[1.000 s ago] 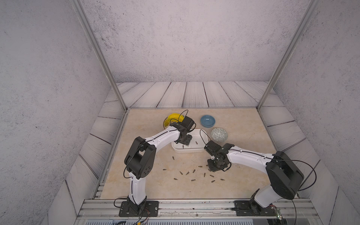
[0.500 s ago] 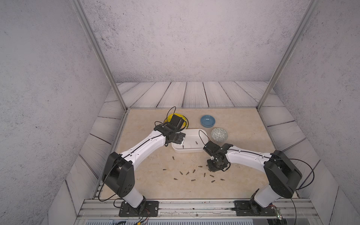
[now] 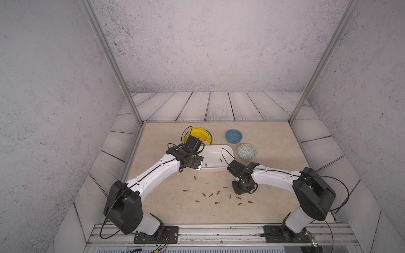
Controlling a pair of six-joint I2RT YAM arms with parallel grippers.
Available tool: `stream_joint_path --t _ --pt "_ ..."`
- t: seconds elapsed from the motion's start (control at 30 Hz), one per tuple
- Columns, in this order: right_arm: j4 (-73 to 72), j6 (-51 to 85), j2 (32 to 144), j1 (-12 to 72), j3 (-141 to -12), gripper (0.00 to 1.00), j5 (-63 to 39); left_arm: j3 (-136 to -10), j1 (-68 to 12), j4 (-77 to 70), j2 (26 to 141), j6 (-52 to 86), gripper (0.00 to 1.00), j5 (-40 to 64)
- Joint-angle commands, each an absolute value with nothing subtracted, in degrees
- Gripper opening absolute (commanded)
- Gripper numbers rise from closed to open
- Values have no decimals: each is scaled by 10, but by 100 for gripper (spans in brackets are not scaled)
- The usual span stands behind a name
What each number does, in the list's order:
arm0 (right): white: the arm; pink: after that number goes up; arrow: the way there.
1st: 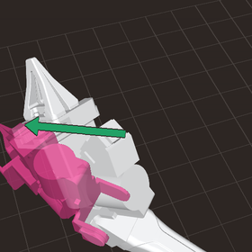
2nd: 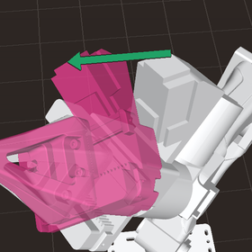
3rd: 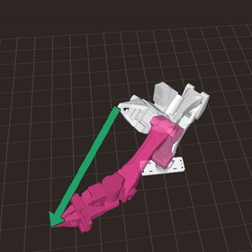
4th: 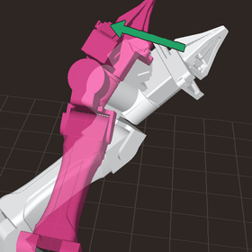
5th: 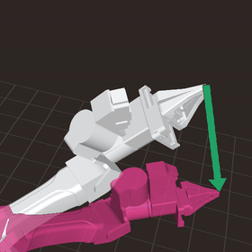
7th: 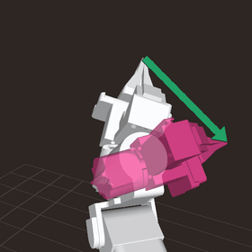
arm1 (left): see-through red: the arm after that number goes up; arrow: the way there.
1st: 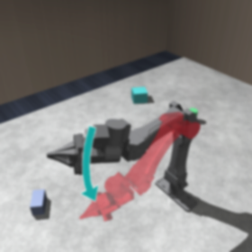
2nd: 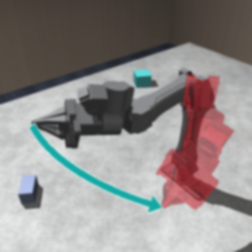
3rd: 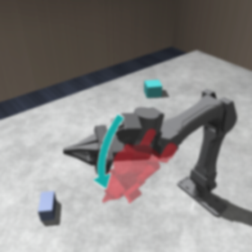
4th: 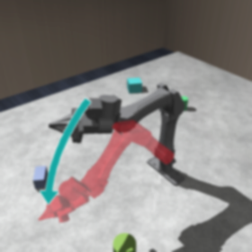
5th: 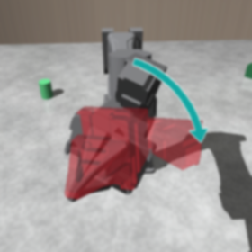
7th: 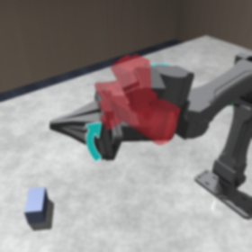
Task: Put the bit on the desktop into the storage box
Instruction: Pick up the screwdriver bit from the center of the board.
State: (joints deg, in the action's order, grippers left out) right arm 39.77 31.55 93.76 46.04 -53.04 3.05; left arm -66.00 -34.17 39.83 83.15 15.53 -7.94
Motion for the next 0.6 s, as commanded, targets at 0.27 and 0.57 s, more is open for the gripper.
stream_joint_path --t 0.27,0.57 --pt "396 323 954 464 -521 19 47 -626 -336 414 788 165 77 -91" --pt "392 328 961 464 -516 11 47 -587 -321 419 772 183 77 -79"
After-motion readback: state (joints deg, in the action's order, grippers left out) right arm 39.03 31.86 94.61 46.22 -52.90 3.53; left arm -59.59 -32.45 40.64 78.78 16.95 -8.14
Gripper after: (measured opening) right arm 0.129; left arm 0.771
